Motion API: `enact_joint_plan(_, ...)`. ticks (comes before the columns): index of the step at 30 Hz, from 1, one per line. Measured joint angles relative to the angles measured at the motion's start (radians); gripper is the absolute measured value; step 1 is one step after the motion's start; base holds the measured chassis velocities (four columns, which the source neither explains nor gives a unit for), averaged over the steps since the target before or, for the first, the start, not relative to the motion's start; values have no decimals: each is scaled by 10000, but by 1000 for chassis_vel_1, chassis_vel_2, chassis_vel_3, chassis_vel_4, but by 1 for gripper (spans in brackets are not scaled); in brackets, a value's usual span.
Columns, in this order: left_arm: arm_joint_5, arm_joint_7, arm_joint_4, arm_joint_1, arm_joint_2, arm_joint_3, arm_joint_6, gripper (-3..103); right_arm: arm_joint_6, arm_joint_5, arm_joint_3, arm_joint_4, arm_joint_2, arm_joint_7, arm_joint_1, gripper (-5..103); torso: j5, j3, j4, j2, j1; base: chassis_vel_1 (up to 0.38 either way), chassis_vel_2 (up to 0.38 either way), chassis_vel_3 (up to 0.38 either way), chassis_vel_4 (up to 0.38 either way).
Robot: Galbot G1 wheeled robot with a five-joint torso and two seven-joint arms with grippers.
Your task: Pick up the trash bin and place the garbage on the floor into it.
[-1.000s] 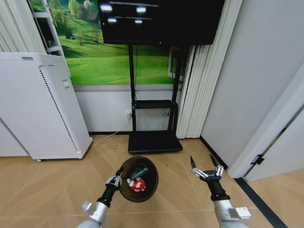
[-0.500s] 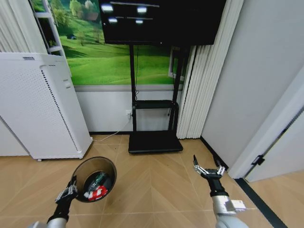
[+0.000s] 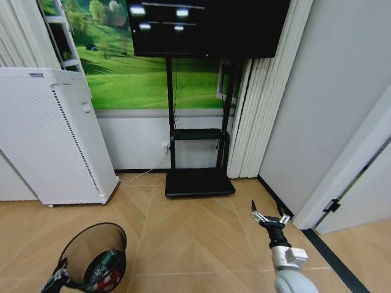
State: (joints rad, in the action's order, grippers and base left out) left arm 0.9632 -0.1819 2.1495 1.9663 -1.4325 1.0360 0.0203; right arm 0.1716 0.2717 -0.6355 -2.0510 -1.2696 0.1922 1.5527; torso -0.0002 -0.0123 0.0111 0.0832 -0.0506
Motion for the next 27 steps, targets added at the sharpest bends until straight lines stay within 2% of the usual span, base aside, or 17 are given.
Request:
enact_joint_plan(7, 356, -142, -203, 128, -37, 374, 84, 7, -45, -94, 97, 90, -39, -13, -23, 100, 0, 0, 2, 0, 0, 0, 0, 0, 0)
enact_joint_plan(11, 296, -177, -470, 104, -161, 569, -226, 7, 8, -222, 113, 308, -60, -51, 35, 100, 1, -1, 1, -3, 0, 0, 0, 0, 0)
enact_joint_plan(17, 263, -88, -773, -6, -69, 811, -306, 7, 11, -185, 116, 450, -58, -37, 7, 100, 1, -1, 2, -2, 0, 81, 85, -80, -81)
enact_joint_plan(24, 256, 313, -1141, -158, 147, 1098, -484, 7, 89, -124, 95, 594, -43, -37, -6, 100, -1, -2, -3, -2, -1, 189, 203, -182, -195)
enact_joint_plan(26, 153, 545, -1456, -278, 241, 1178, -828, 7, 178, -85, 59, 657, -31, -35, 5, 100, 0, -1, 5, -2, -1, 225, 230, -255, -257)
enact_joint_plan(27, 153, 545, -1456, -278, 241, 1178, -828, 7, 178, -85, 59, 657, -31, -35, 5, 100, 0, -1, 5, -2, -1, 236, 220, -289, -286)
